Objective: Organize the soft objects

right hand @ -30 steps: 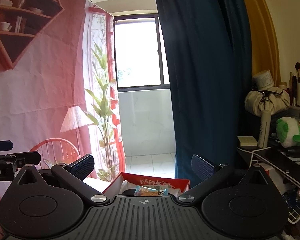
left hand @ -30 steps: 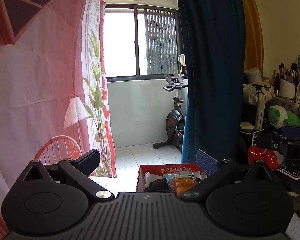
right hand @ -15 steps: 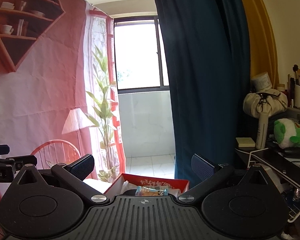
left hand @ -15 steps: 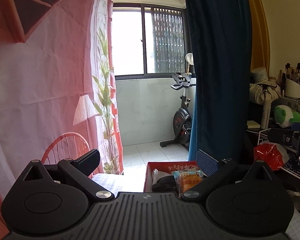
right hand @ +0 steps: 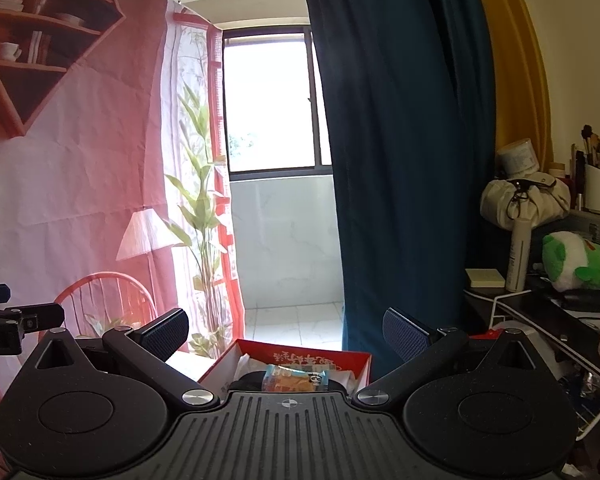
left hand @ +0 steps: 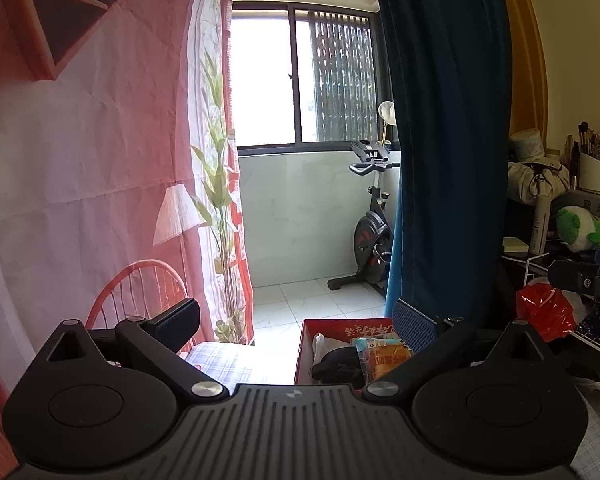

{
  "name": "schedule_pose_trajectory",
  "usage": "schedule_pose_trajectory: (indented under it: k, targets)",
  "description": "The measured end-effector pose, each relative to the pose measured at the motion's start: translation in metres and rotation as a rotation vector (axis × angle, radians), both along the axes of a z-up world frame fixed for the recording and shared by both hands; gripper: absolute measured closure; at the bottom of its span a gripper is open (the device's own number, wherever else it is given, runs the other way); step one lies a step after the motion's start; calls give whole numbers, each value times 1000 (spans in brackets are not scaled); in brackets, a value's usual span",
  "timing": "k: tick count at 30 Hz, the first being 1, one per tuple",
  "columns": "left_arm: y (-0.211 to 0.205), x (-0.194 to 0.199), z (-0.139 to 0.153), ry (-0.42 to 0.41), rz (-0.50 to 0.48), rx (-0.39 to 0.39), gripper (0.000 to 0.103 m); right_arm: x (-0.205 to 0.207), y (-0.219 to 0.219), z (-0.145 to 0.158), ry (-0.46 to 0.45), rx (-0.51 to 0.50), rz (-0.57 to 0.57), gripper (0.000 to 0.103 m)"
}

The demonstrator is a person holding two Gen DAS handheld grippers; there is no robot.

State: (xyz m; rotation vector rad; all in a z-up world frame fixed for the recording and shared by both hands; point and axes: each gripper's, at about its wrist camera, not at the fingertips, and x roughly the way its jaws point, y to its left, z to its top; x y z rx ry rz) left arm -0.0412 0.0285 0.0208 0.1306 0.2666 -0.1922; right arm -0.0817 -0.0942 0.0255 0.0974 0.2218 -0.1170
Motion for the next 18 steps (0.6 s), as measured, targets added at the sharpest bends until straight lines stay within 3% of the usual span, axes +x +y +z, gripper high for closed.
schedule_pose_trajectory:
  k: [18]
  targets:
    - [2, 3, -1, 20, 24, -8, 0, 3, -2, -5, 23, -8, -8, 0]
